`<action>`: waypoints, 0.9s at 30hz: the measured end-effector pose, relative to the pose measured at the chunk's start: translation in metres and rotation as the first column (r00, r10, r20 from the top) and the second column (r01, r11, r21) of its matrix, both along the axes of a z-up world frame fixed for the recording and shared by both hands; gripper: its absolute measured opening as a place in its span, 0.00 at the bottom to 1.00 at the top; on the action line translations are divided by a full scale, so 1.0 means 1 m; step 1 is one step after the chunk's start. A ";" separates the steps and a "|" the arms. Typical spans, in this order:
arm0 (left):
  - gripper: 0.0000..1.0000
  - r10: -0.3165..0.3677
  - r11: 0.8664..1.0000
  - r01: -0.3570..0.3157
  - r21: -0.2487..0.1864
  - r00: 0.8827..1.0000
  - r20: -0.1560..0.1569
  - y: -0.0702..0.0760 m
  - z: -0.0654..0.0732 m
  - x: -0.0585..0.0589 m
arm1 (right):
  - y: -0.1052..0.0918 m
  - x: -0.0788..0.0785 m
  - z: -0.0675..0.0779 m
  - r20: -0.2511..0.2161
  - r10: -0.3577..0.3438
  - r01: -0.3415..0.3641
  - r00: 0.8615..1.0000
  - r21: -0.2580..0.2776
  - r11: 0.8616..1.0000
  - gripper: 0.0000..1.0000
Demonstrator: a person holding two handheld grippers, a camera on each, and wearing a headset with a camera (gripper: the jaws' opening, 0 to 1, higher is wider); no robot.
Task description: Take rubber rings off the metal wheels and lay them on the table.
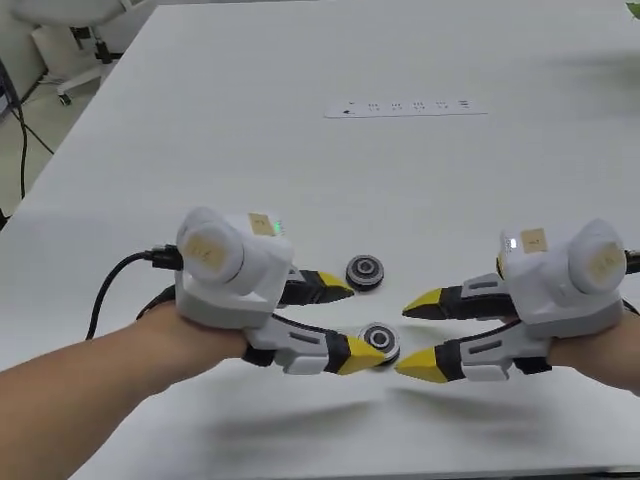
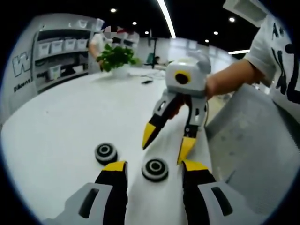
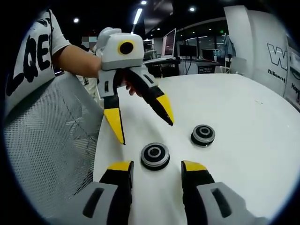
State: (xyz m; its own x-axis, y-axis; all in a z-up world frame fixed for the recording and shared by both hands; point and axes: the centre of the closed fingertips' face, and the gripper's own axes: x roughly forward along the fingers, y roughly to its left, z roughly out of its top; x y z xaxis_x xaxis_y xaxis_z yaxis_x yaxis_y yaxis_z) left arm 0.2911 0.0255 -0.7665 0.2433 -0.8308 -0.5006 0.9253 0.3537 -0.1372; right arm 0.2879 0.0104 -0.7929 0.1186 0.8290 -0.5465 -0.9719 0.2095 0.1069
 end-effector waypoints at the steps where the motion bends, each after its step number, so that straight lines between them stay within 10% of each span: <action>1: 0.46 -0.001 1.000 0.001 0.003 1.000 0.000 -0.001 -0.001 0.000 | 0.000 0.000 0.001 0.000 -0.002 0.002 1.000 0.002 1.000 0.38; 27: 0.19 -0.038 0.997 0.035 0.073 0.999 0.031 -0.013 -0.022 -0.006 | -0.001 0.000 -0.004 -0.026 -0.027 0.027 0.999 0.018 0.999 0.37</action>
State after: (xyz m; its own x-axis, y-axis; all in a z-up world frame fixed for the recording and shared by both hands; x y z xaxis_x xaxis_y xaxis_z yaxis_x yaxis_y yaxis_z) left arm 0.2846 0.0123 -0.7882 0.2305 -0.8012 -0.5522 0.9413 0.3274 -0.0820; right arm 0.2884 0.0093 -0.7965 0.1272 0.8356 -0.5344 -0.9628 0.2336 0.1362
